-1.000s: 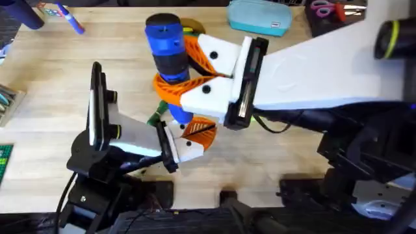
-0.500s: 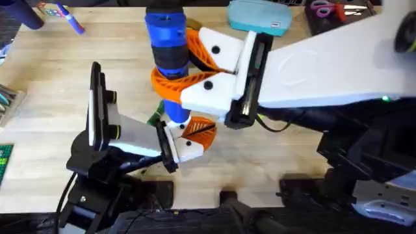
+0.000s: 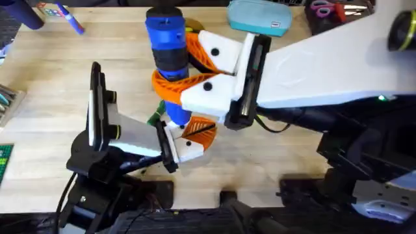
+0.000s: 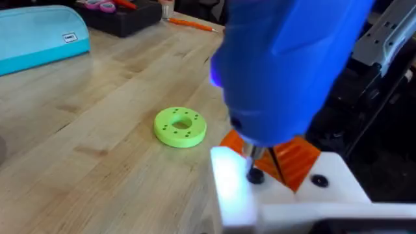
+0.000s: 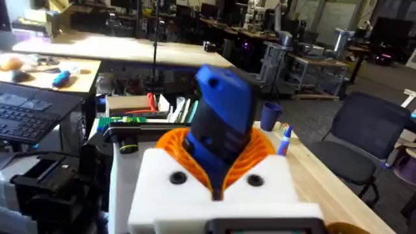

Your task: Pick up the gripper from the table and insert it into the empty holder that is missing its gripper. Then pick up a screw, insert it into the mounting hole, and use the screwdriver to tighten it. Finally, clean up the table by picking up the vegetable and placing it into the bucket.

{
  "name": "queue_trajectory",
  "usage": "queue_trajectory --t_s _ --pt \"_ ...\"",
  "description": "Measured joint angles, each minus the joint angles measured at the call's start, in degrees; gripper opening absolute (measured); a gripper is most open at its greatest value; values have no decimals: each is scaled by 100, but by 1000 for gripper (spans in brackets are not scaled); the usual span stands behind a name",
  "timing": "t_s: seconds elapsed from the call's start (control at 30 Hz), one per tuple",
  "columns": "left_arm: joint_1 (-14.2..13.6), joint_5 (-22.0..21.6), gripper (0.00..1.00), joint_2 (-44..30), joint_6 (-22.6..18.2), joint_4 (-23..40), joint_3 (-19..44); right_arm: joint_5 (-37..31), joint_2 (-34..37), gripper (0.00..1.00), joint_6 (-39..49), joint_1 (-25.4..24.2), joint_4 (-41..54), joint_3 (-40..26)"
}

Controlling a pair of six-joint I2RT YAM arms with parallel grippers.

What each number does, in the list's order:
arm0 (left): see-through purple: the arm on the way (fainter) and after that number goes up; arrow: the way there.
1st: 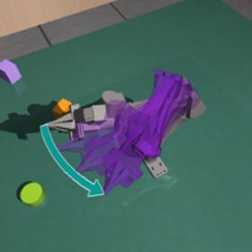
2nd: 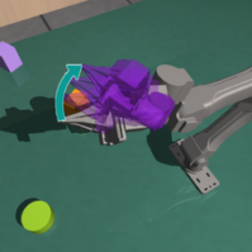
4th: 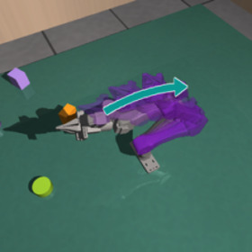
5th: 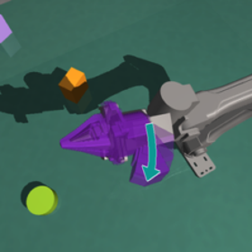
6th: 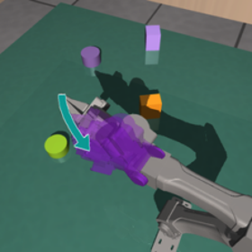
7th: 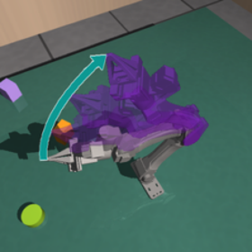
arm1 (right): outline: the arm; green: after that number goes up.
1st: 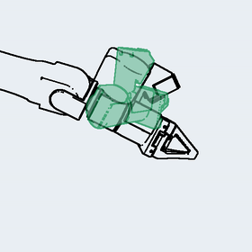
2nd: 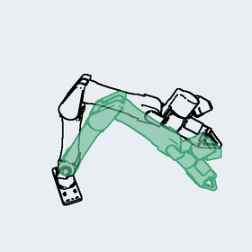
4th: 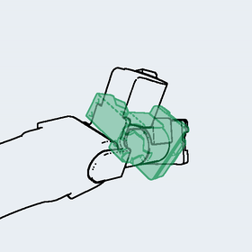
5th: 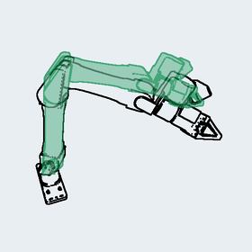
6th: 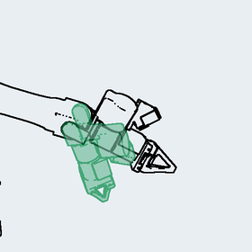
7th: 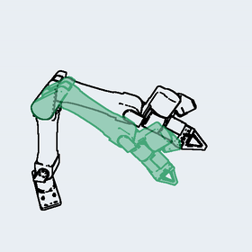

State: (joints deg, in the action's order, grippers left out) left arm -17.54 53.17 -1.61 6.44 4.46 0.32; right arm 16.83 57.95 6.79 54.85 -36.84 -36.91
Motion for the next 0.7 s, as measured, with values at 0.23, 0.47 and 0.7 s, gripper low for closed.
queue_trajectory --t_s 0.23,0.47,0.7 --pt "0 0 10 0 0 -1 0 1 -191 41 -122 -1 4 0" --pt "0 0 10 0 0 1 0 1 -189 41 -228 0 92 2" --pt "0 0 10 0 0 -1 0 -1 32 41 -235 -2 -1 2"
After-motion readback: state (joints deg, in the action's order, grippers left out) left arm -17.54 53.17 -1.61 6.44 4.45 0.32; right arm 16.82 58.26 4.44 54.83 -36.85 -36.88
